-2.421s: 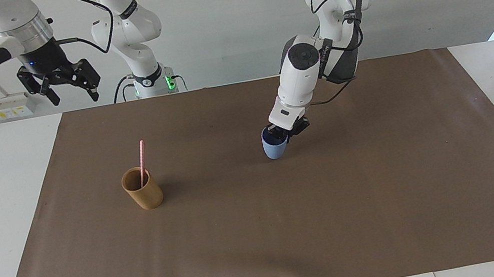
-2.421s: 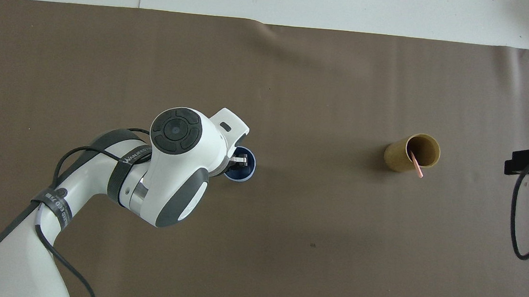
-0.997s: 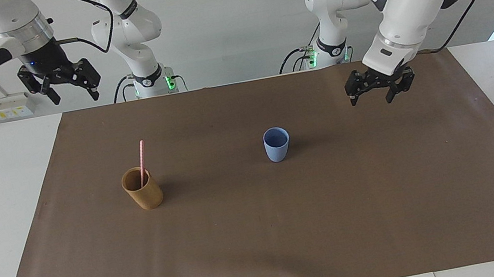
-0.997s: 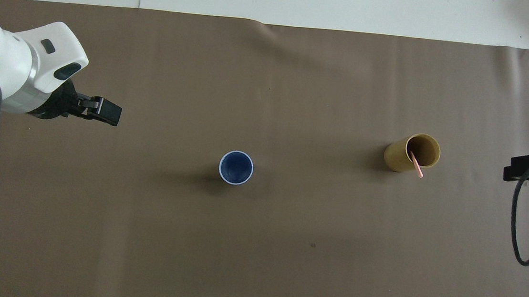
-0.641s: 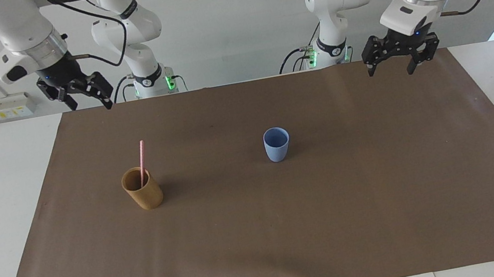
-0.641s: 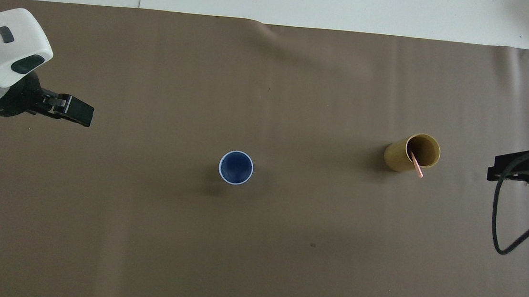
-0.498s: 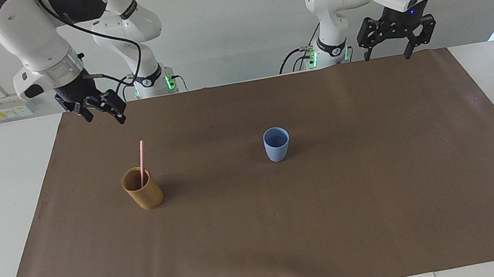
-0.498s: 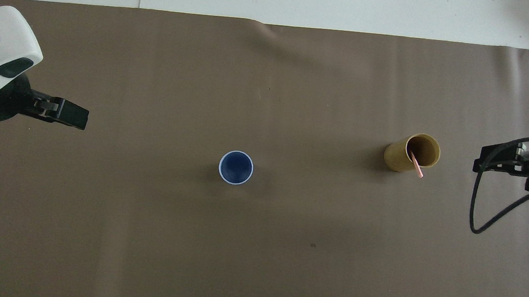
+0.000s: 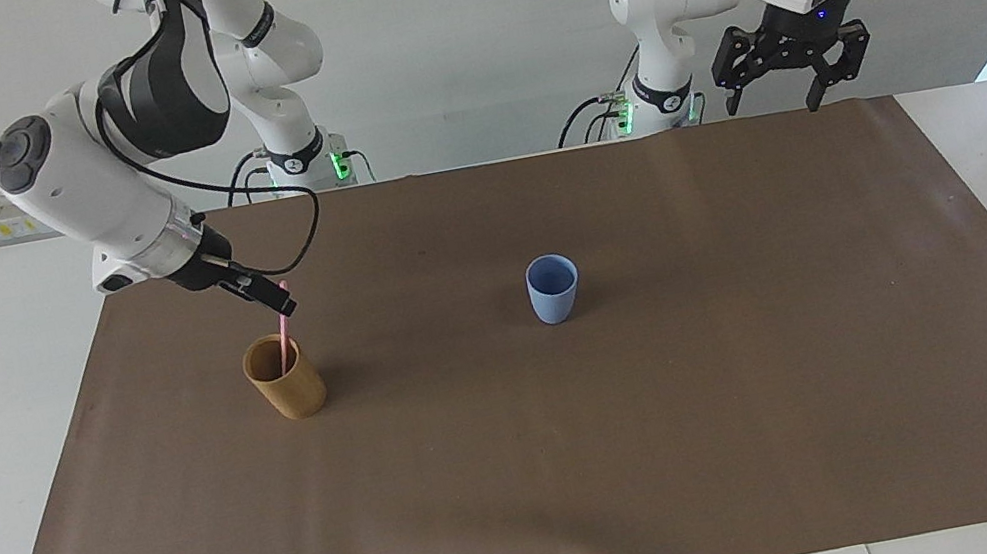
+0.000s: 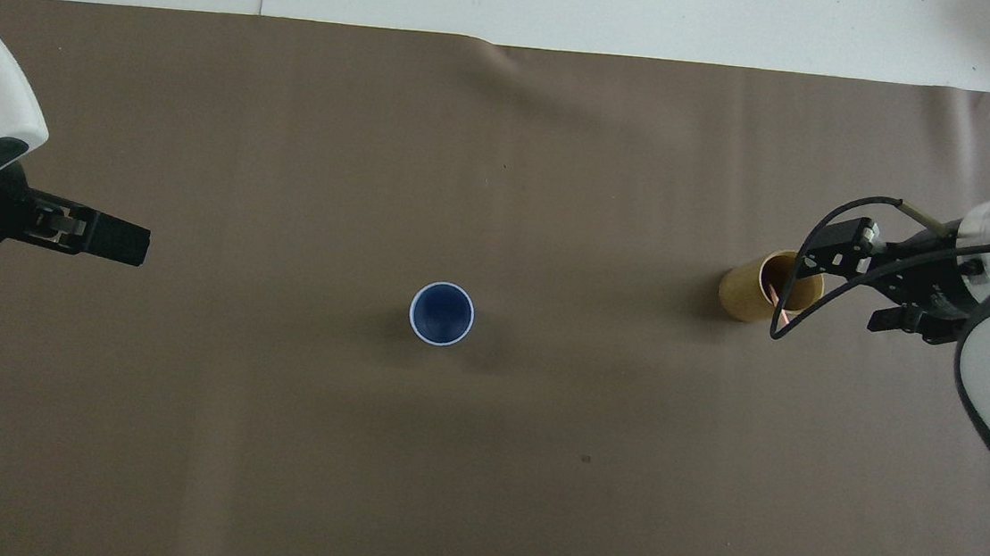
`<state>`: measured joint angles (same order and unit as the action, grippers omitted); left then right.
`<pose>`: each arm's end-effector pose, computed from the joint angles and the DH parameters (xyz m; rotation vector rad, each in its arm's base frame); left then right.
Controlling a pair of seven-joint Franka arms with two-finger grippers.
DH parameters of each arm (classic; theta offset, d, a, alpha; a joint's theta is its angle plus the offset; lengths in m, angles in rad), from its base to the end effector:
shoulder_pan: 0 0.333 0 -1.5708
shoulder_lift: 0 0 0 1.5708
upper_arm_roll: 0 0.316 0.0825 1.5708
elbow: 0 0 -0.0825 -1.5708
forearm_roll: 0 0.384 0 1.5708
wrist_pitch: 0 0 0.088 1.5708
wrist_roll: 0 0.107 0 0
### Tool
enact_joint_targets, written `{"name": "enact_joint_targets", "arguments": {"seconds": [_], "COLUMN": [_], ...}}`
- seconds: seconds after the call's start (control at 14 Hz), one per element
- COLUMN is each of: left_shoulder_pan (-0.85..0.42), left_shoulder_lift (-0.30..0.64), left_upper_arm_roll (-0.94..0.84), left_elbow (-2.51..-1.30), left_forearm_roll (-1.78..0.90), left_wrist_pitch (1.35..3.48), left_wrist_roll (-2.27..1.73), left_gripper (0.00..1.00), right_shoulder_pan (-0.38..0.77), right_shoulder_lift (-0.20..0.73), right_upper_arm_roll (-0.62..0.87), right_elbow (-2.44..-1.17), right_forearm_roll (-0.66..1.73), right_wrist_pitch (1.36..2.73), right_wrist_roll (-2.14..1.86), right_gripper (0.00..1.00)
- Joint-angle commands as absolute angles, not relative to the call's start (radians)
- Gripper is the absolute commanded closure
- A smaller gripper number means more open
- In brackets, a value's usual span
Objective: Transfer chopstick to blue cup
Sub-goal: 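Reach the right gripper to the chopstick in the tan cup and grasp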
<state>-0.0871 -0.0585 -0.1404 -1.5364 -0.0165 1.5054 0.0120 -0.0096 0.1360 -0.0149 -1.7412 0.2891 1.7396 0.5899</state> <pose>0.5150 -0.1238 0.6662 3.1076 -0.3758 0.0405 0.5897 0.0118 0.4832 -2.7288 0.9700 0.3051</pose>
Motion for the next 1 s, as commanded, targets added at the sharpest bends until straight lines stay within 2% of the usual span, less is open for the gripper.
{"name": "enact_joint_targets", "arguments": {"seconds": [0.0, 0.36, 0.64, 0.71, 0.78, 0.85, 0.93], "left_shoulder_pan": [-0.094, -0.058, -0.058, -0.058, -0.058, -0.061, -0.060], "left_shoulder_lift": [-0.061, -0.048, -0.020, -0.023, -0.040, -0.041, -0.043], "left_upper_arm_roll": [-0.130, -0.123, -0.091, -0.092, -0.094, -0.092, -0.092], "left_elbow": [-1.540, -1.540, -1.537, -1.537, -1.545, -1.546, -1.548], "left_forearm_roll": [-0.005, 0.008, 0.017, 0.014, 0.011, 0.011, 0.011], "left_wrist_pitch": [1.505, 1.535, 1.563, 1.565, 1.560, 1.551, 1.548], "left_wrist_roll": [0.023, 0.109, 0.110, 0.107, 0.106, 0.107, 0.109], "left_gripper": [0.00, 0.00, 0.00, 0.00, 0.00, 0.00, 0.00], "right_shoulder_pan": [-0.021, -0.012, -0.017, -0.020, -0.020, -0.021, -0.021], "right_shoulder_lift": [0.152, 0.111, 0.120, 0.121, 0.123, 0.123, 0.123], "right_upper_arm_roll": [-0.009, -0.009, -0.009, -0.009, -0.011, -0.009, -0.009], "right_elbow": [-1.743, -1.848, -1.861, -1.867, -1.867, -1.862, -1.861], "right_forearm_roll": [0.337, 0.364, 0.361, 0.360, 0.360, 0.360, 0.360], "right_wrist_pitch": [1.767, 1.776, 1.767, 1.767, 1.760, 1.758, 1.755], "right_wrist_roll": [0.612, 0.595, 0.551, 0.514, 0.493, 0.489, 0.489], "right_gripper": [0.00, 0.00, 0.00, 0.20, 0.47, 0.66, 0.81]}}
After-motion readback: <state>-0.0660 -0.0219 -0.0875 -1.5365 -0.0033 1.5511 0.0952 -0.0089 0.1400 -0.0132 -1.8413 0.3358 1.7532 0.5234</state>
